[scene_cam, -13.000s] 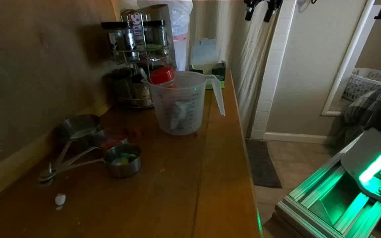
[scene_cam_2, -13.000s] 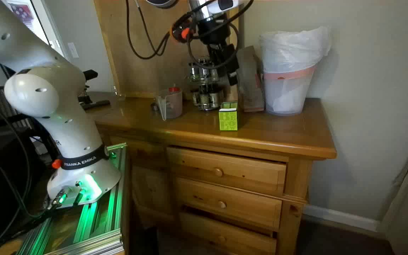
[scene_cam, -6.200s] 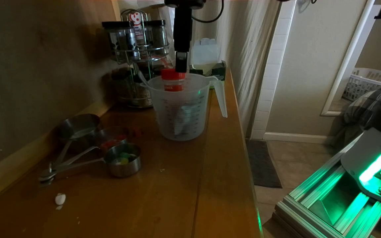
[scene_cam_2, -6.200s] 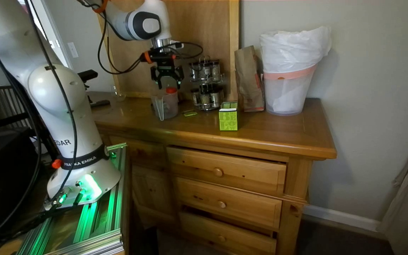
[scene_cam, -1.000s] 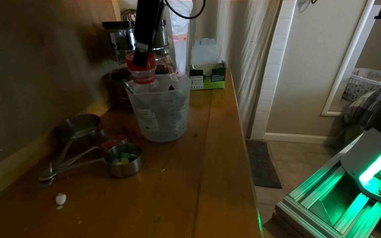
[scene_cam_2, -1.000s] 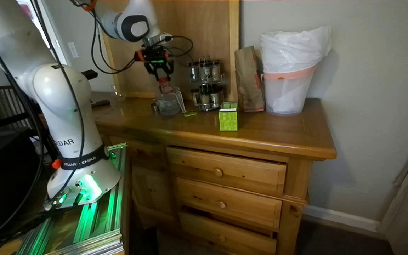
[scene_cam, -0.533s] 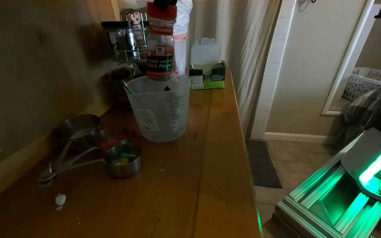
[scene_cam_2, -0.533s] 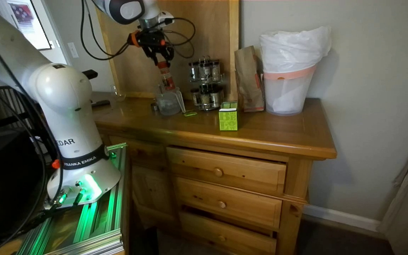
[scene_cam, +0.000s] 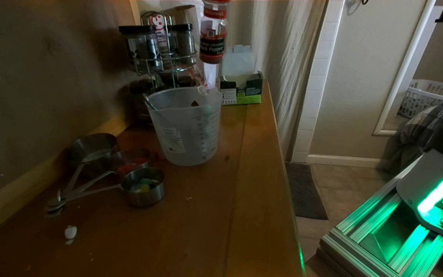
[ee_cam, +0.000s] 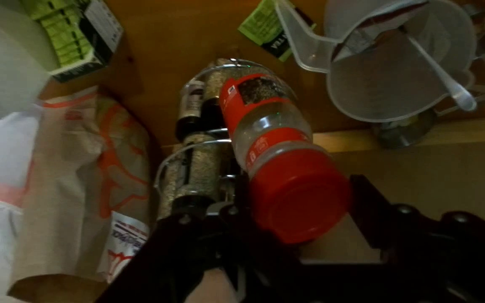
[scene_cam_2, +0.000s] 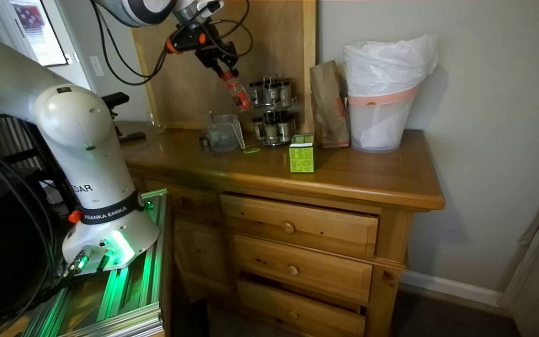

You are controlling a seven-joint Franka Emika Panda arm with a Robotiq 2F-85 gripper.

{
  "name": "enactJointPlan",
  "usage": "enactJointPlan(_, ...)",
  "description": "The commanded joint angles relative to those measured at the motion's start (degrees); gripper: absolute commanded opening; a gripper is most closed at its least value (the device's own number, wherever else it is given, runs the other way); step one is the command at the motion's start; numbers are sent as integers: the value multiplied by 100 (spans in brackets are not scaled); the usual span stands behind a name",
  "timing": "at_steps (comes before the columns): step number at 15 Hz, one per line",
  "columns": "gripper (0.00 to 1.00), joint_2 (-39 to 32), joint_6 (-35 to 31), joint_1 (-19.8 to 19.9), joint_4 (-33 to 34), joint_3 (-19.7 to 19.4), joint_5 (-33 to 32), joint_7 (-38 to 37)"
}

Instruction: Remove the red container from the clear jug and place it on the right side of the counter.

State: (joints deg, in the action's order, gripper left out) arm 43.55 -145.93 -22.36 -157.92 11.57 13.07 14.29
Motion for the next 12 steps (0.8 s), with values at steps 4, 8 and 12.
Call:
enactJointPlan(4, 60, -49, 278, 270, -4, 56, -557, -678)
enactJointPlan(8, 35, -203, 308, 268, 16, -4, -525, -671)
enactJointPlan(12, 35, -531, 343, 342, 12, -145, -506, -659)
